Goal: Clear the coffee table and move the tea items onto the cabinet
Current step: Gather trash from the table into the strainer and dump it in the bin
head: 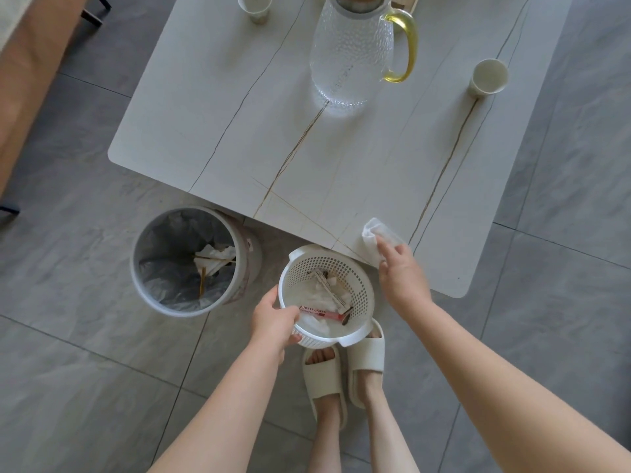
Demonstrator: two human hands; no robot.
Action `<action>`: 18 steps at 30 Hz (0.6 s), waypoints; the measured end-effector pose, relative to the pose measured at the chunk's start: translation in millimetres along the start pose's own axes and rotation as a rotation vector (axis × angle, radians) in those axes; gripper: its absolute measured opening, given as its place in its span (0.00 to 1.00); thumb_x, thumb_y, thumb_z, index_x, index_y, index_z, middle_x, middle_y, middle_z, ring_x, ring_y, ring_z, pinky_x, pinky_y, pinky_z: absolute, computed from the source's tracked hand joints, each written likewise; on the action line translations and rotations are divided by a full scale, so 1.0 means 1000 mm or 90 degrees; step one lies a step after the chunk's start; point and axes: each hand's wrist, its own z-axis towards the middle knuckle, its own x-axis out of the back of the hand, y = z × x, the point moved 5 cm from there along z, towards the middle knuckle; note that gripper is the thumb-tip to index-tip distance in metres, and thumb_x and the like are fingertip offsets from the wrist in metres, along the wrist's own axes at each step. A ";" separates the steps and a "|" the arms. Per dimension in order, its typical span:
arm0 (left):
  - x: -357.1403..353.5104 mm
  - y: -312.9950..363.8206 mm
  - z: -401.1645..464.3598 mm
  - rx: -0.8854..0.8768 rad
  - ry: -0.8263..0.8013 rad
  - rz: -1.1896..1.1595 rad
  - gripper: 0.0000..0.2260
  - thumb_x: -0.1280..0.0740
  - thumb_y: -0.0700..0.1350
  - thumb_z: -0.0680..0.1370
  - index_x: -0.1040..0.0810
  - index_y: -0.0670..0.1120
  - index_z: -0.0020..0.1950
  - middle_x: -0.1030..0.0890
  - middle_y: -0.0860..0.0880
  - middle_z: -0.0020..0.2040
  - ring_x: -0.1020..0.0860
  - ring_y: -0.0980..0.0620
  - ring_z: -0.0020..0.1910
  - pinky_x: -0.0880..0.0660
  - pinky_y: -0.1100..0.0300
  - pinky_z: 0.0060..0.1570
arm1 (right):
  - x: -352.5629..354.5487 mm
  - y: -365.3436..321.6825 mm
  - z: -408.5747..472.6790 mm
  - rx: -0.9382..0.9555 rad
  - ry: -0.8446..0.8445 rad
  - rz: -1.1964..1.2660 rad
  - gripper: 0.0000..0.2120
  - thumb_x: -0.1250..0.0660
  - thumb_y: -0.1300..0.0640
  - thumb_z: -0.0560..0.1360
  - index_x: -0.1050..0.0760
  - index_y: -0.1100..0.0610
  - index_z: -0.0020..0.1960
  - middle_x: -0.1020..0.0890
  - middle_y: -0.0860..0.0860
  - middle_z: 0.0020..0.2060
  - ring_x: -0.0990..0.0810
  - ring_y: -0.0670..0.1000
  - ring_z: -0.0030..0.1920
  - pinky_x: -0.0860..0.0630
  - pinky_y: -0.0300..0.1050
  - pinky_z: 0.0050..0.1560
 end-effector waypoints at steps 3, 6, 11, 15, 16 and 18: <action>0.003 0.000 -0.002 -0.006 0.000 0.002 0.29 0.38 0.30 0.73 0.31 0.53 0.69 0.25 0.54 0.46 0.22 0.52 0.42 0.18 0.49 0.43 | -0.017 -0.014 -0.007 0.028 -0.057 -0.029 0.28 0.47 0.63 0.77 0.42 0.40 0.71 0.30 0.52 0.55 0.28 0.52 0.45 0.31 0.44 0.41; 0.006 0.000 -0.008 -0.012 0.006 0.002 0.29 0.38 0.30 0.73 0.31 0.54 0.69 0.26 0.55 0.44 0.23 0.52 0.42 0.18 0.49 0.43 | -0.029 -0.025 -0.021 0.041 -0.127 -0.045 0.24 0.48 0.60 0.78 0.38 0.40 0.70 0.28 0.50 0.58 0.25 0.53 0.50 0.29 0.45 0.43; 0.016 0.005 -0.034 -0.026 -0.009 -0.004 0.28 0.38 0.30 0.73 0.29 0.55 0.67 0.24 0.54 0.45 0.23 0.52 0.43 0.18 0.51 0.41 | -0.020 -0.042 -0.062 0.158 -0.156 -0.090 0.14 0.43 0.56 0.78 0.23 0.51 0.59 0.19 0.49 0.53 0.23 0.54 0.55 0.24 0.48 0.48; 0.026 0.017 -0.069 -0.059 -0.023 -0.036 0.26 0.38 0.30 0.73 0.27 0.56 0.64 0.23 0.55 0.46 0.22 0.53 0.42 0.20 0.59 0.30 | 0.028 -0.039 -0.092 0.098 0.059 0.010 0.15 0.38 0.61 0.76 0.24 0.54 0.61 0.22 0.51 0.55 0.28 0.55 0.57 0.28 0.46 0.51; 0.029 0.021 -0.079 -0.072 -0.027 -0.047 0.26 0.39 0.30 0.74 0.27 0.56 0.63 0.22 0.55 0.46 0.21 0.53 0.42 0.20 0.59 0.29 | 0.039 -0.038 -0.099 0.064 0.079 0.027 0.16 0.38 0.60 0.76 0.27 0.55 0.64 0.23 0.51 0.57 0.29 0.55 0.58 0.30 0.44 0.53; 0.034 0.030 -0.100 -0.101 -0.041 -0.063 0.26 0.39 0.30 0.73 0.26 0.56 0.63 0.21 0.55 0.46 0.21 0.54 0.43 0.19 0.59 0.32 | 0.057 -0.035 -0.114 -0.033 0.046 0.135 0.19 0.37 0.56 0.76 0.31 0.54 0.67 0.24 0.50 0.58 0.28 0.52 0.58 0.31 0.42 0.55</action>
